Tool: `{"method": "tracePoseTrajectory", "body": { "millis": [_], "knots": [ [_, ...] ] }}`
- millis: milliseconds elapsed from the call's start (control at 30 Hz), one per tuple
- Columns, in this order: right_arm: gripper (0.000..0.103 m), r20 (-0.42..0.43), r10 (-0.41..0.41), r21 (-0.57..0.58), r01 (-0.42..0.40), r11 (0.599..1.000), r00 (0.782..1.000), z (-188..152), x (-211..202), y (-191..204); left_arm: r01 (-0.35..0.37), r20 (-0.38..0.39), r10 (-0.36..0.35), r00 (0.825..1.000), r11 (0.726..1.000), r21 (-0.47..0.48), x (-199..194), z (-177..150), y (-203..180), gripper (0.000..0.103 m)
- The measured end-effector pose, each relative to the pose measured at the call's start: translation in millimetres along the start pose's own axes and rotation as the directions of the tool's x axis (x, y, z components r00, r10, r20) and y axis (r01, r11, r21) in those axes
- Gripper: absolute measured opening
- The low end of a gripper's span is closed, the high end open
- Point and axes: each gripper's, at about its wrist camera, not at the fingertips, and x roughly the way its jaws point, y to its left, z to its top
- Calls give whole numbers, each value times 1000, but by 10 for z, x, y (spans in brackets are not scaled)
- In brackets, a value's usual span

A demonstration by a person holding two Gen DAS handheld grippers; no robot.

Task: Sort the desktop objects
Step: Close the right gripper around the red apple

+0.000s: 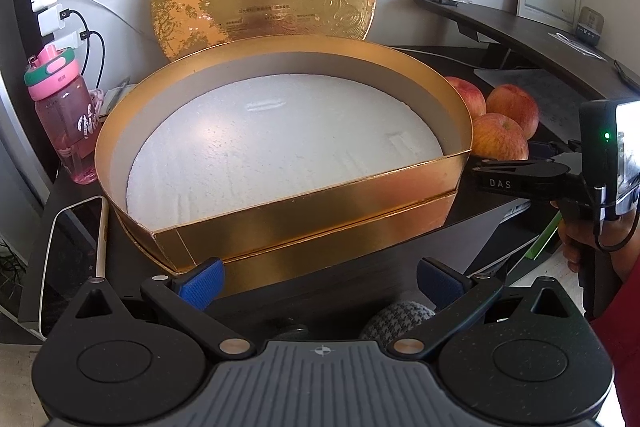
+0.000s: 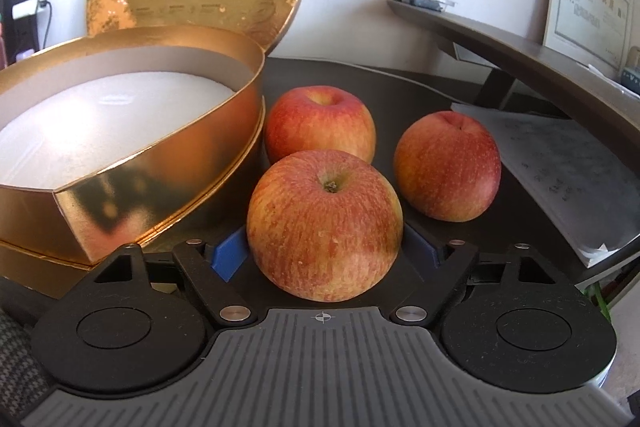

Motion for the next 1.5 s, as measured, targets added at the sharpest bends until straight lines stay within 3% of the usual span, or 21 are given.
{"method": "tracePoseTrajectory", "body": {
  "millis": [833, 1067, 1267, 1500],
  "knots": [
    [93, 1, 4, 41, -4, 999, 1000, -2, -3, -5, -1, -17, 1, 1000, 1000, 10, 35, -6, -51, 103],
    [83, -19, -18, 50, 19, 999, 1000, 34, 34, 2, -1, -18, 1, 1000, 1000, 4, 37, -7, -32, 103],
    [82, -22, -35, 64, 37, 997, 999, 26, 18, 15, 0, -9, 0, 1000, 1000, -8, 5, -20, 14, 103],
    [82, -13, -26, 160, 28, 987, 1000, 53, -149, -94, 8, 15, -7, 1000, 999, -31, -63, -49, 137, 103]
  ]
}}
